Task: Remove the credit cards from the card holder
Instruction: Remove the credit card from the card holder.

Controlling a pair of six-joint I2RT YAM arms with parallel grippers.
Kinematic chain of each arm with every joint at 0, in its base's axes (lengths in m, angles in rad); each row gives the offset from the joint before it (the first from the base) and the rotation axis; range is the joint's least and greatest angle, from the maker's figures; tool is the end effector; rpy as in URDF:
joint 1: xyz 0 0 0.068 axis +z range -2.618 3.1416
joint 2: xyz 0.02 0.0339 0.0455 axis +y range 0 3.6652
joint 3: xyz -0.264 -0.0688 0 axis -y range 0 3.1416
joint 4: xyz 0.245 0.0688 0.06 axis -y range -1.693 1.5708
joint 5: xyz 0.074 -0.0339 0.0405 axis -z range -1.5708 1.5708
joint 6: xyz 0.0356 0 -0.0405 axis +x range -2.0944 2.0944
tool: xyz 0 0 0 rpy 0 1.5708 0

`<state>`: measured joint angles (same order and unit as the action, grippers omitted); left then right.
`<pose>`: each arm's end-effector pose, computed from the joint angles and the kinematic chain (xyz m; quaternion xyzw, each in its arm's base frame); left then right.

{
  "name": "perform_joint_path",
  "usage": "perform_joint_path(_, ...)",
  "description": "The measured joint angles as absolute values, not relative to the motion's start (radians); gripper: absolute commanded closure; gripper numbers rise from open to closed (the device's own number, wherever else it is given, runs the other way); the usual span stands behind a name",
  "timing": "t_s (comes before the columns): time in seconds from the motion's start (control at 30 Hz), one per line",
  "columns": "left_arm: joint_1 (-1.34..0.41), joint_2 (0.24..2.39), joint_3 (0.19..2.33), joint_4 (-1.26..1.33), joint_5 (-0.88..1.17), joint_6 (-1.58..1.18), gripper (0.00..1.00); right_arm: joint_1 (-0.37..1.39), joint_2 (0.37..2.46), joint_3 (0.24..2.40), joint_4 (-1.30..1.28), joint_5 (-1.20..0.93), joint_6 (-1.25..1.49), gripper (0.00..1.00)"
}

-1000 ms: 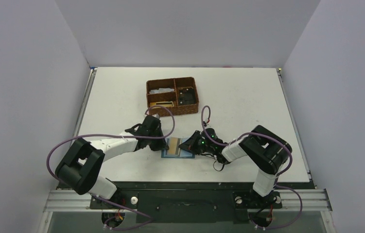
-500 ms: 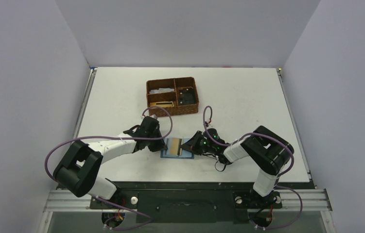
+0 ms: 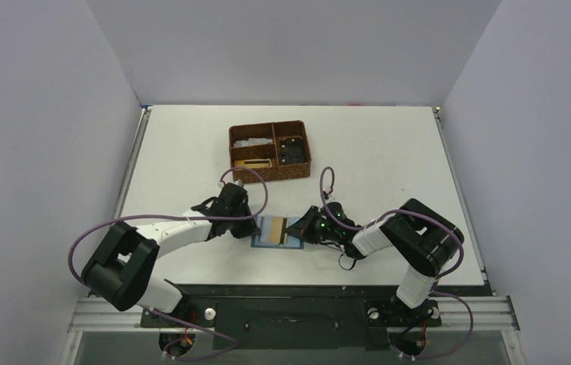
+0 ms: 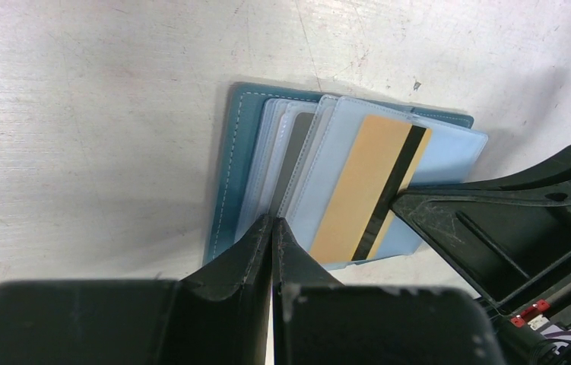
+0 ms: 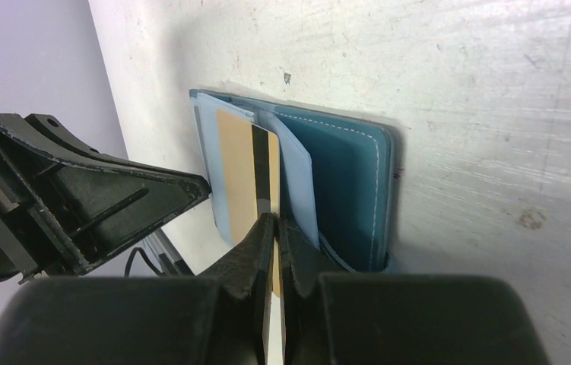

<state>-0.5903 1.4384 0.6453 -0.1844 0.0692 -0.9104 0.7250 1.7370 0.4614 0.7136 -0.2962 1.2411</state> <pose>0.2155 -0.1473 0.1519 -0.1423 0.9451 -0.2234 0.1911 0.2055 0.1960 0.0993 0.1520 0.8554 0.4694 0.1575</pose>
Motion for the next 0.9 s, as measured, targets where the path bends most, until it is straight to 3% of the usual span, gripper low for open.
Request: perform_joint_path(0.9, -0.581, 1.426, 0.63, -0.208, 0.02, -0.913, 1.0, 0.71, 1.594, 0.392, 0.611, -0.269, 1.19, 1.0)
